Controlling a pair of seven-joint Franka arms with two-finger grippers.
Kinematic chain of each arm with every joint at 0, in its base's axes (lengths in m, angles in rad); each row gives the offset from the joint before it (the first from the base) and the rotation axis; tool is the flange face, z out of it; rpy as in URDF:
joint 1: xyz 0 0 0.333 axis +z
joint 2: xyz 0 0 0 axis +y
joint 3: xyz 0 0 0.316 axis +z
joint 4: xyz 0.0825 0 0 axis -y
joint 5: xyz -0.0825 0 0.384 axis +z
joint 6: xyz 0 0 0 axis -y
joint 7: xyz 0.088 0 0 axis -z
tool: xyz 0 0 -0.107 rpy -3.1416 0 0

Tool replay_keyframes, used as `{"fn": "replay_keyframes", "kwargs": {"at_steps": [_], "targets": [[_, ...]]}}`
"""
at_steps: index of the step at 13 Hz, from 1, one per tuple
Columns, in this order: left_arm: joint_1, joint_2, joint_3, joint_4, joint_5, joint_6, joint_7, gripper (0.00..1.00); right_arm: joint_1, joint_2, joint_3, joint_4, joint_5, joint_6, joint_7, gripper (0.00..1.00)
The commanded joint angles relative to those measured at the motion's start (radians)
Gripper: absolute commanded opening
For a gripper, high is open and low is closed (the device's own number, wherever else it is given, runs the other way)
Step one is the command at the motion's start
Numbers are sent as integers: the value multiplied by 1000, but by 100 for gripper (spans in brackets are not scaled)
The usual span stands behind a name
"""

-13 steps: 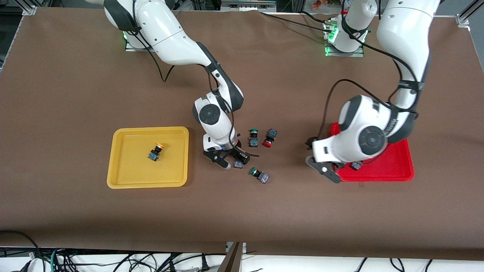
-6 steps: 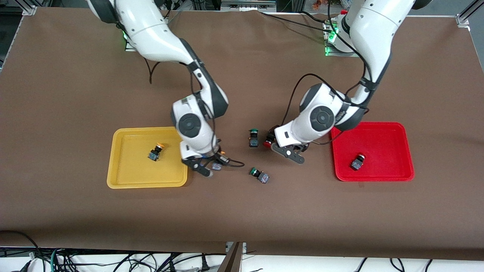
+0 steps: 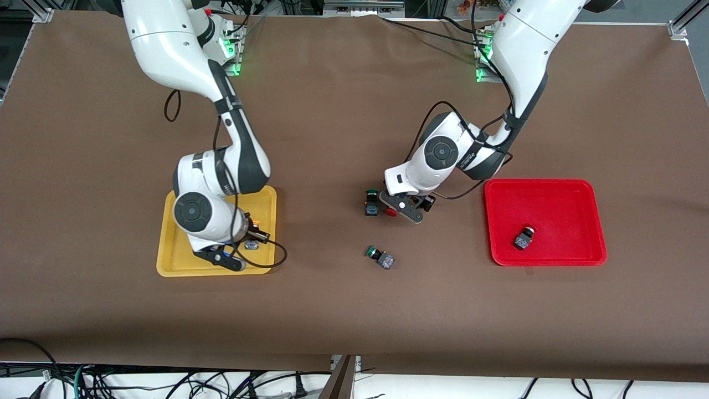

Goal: Place red and yellow buttons in trays
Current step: 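Grasp a red button with the left gripper while the right gripper carries, then release the orange button in the yellow tray while the left gripper lifts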

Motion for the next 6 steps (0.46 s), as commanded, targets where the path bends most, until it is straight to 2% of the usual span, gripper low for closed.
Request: {"fn": "replay_keyframes", "kwargs": {"at_steps": [1,2,3,5,6], "targets": [[-5,31,3,-5,26,72,4,100,15,-76,8,-186,67,125,-22,59],[-8,40,3,1,27,78,11,100,15,-83,8,-205,67,143,-22,87],[-10,48,3,3,27,90,28,99,15,-86,5,-200,67,133,-23,98],[-11,54,3,4,27,101,117,44,14,-130,2,-188,64,112,-32,99],[-7,51,2,7,27,100,154,27,14,-155,-7,-177,57,81,-32,99]]}}
